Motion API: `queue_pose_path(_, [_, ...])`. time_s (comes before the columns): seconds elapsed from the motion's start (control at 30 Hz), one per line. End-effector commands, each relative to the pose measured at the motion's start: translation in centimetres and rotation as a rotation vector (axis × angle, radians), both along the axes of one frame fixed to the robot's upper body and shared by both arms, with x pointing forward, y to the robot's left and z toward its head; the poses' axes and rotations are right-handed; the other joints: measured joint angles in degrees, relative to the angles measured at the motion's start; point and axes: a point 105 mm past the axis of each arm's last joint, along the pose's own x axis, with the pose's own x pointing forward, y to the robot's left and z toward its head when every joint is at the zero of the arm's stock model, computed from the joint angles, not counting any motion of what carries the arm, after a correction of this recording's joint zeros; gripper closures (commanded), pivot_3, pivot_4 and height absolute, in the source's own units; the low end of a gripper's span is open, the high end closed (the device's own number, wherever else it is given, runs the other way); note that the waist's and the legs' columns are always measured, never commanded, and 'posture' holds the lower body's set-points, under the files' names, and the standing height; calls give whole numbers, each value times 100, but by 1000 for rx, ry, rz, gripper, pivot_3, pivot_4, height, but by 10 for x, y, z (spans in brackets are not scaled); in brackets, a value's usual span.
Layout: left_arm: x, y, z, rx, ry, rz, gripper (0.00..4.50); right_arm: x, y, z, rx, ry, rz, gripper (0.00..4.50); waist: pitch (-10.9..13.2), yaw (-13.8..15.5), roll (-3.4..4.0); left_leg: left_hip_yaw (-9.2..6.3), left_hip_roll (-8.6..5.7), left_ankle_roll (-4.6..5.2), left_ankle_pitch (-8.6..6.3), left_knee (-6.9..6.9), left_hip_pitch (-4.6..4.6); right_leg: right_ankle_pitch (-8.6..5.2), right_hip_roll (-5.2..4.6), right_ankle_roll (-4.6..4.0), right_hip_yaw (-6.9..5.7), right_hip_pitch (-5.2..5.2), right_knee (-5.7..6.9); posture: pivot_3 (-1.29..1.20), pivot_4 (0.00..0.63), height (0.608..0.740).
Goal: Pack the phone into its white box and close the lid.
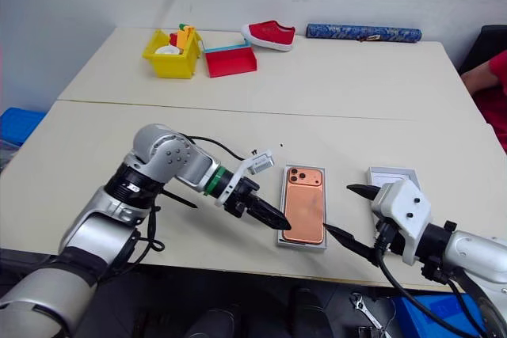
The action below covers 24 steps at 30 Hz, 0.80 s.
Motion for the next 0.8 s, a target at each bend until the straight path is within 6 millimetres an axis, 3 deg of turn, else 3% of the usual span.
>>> queue_pose_path(0.03, [-4,1,18,-43,-63,-54,80,0,1,6,-5,-36,12,0,0,2,0,0,-1,1,0,0,0,0,-1,0,0,0,0,0,150,740])
queue_pose_path(0.23, [7,13,39,-193,-181,-32,80,-2,3,6,5,-24,9,0,1,-4,0,0,0,2,0,0,-1,0,-1,0,-1,0,-1,0,150,740])
queue_pose_path(0.3, [15,20,43,-271,-358,-31,80,-3,2,4,3,-2,-29,0,1,-8,2,0,1,1,0,0,-1,0,0,0,-1,0,-2,0,150,740])
queue_pose_path(0.43, [20,35,48,-378,-633,-77,80,-3,-6,1,22,40,-175,0,2,-7,4,2,7,0,0,-1,0,-1,3,-3,-2,-2,-1,0,150,740])
queue_pose_path(0.57, [23,47,41,-376,-765,-122,80,-4,-17,-2,64,86,-350,0,2,46,4,-1,6,2,0,2,-4,-1,-1,-3,-6,2,-7,0,150,740])
queue_pose_path(0.63, [22,48,41,-395,-773,-138,80,-3,-22,-4,73,98,-419,0,2,65,4,-2,4,7,0,3,-8,-1,-1,-3,-7,2,-10,0,150,740])
queue_pose_path(0.8, [10,46,44,-476,-1008,-304,80,6,-42,-18,119,134,-684,0,2,52,4,-2,5,13,0,1,-11,-1,-1,-2,-8,1,-17,0,150,740])
